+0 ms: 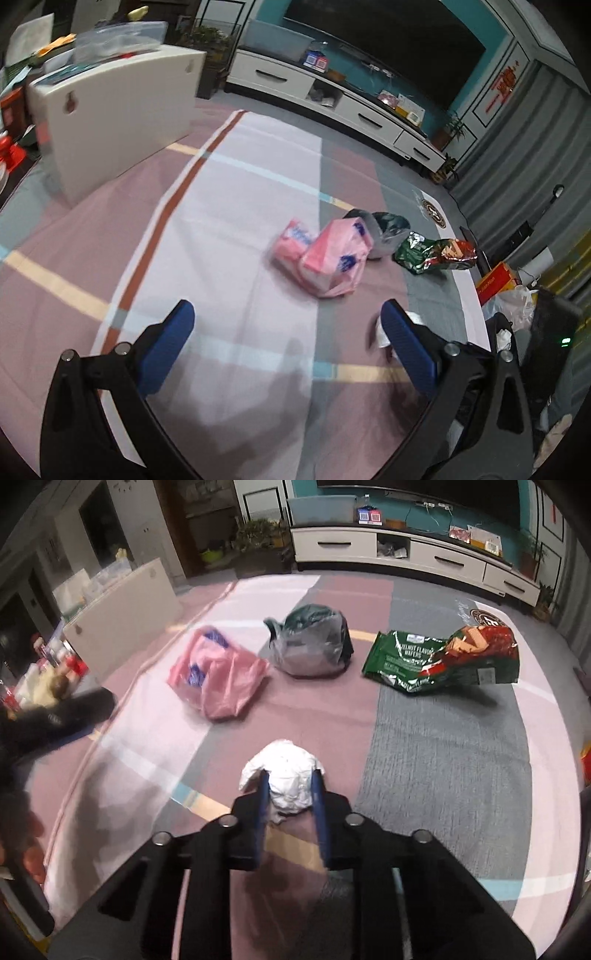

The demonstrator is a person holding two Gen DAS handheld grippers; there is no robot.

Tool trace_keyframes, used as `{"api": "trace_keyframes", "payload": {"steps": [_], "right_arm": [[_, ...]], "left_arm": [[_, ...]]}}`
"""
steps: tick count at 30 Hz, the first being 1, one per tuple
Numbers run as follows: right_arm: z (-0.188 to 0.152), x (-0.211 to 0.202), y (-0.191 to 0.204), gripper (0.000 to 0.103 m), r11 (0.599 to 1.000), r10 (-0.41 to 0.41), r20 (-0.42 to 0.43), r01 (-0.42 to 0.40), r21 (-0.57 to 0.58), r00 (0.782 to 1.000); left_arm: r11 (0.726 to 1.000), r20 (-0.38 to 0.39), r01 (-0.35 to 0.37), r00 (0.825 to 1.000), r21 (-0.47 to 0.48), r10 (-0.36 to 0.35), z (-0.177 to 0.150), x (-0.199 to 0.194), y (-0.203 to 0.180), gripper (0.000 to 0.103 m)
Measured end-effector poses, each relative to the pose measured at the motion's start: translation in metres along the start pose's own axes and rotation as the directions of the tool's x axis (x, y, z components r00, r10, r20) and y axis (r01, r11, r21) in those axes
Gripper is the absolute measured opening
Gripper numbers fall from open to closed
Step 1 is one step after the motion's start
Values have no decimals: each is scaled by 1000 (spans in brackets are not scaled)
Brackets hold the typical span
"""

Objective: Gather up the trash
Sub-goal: 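Grasp the white tissue with the right tool while the left tool grasps the pink bag, then carry the tissue and pink bag toward the black bin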

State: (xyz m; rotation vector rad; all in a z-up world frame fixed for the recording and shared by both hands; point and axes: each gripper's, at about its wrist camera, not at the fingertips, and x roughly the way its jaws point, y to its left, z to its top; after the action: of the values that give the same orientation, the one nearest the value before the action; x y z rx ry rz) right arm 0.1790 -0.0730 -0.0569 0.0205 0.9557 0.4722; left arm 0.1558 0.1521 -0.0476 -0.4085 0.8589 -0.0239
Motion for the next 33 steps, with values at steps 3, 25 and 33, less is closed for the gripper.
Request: {"api": "trace_keyframes", "payload": {"steps": [3,25,33], "right_arm": [[3,-18,-13,21,999,30,37,-32,43,999],[-1,-63,-54,21,984,43,110,-61,166,993],[-9,-86,-55,21,987,44,135,-64,150,990]], "left_arm": [[999,-2,0,1000,32,0,9,13,-15,100],[992,-50,-24,998,124,30,18,40,-37,34],[984,-29,96,995,152,-93,-18,-17,-52,34]]}}
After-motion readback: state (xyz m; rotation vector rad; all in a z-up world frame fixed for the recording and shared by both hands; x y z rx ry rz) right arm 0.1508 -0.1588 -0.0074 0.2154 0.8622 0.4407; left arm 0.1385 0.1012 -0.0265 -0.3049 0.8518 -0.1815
